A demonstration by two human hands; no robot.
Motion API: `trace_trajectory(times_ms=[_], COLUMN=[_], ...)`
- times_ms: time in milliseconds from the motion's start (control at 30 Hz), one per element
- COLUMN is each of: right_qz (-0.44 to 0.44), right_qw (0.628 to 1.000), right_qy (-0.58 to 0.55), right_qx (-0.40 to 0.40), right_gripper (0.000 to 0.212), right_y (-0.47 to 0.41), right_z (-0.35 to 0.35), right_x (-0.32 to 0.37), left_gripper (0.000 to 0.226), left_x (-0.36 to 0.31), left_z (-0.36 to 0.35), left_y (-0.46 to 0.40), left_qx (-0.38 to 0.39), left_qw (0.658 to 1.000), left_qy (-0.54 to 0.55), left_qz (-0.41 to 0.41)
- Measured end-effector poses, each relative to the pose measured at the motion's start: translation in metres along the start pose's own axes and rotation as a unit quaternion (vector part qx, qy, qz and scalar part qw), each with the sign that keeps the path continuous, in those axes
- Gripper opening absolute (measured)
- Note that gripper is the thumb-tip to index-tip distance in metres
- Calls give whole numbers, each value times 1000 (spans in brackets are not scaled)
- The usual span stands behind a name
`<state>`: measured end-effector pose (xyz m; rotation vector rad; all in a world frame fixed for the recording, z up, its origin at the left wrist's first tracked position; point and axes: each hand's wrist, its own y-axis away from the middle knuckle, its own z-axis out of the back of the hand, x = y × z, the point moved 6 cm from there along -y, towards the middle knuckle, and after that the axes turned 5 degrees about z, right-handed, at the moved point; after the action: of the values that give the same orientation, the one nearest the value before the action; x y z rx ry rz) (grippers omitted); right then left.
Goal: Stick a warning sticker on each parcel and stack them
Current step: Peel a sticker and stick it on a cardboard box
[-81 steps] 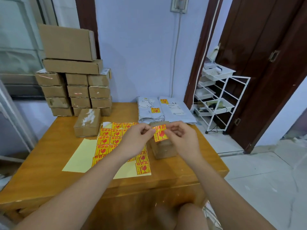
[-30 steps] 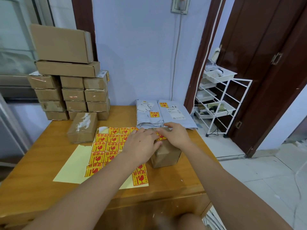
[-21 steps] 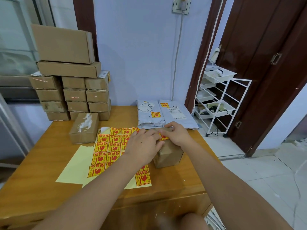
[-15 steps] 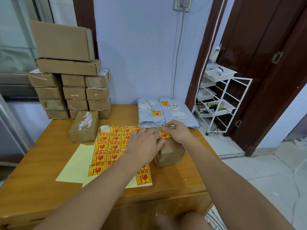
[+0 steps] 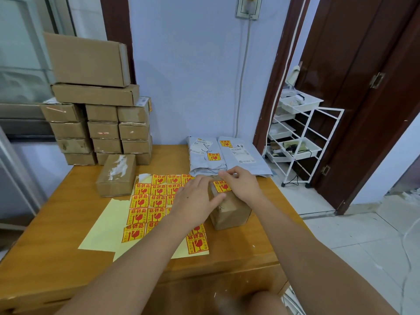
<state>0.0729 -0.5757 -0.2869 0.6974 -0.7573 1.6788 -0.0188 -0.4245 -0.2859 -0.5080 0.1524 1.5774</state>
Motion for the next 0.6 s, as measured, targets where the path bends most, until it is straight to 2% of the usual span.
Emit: trace_trajectory(times_ms=[67,233,600], right_qz=[-5,-4,-19], right_qw=[1000,999,987], right_qy=[18,24,14], right_qx=[9,39,160], right_gripper=[55,62,90], right_y=[3,3,6], right_z=[0,1,1], right_x=[2,6,2], left_gripper=[69,93,102], left_x=[0,-4,-5], left_z=[4,10,10], left_y=[-2,0,3], left_qx=[14,63,96], left_qw=[1000,998,995], left_qy=[-10,-24,-36], left_qz=[-6,-9,1])
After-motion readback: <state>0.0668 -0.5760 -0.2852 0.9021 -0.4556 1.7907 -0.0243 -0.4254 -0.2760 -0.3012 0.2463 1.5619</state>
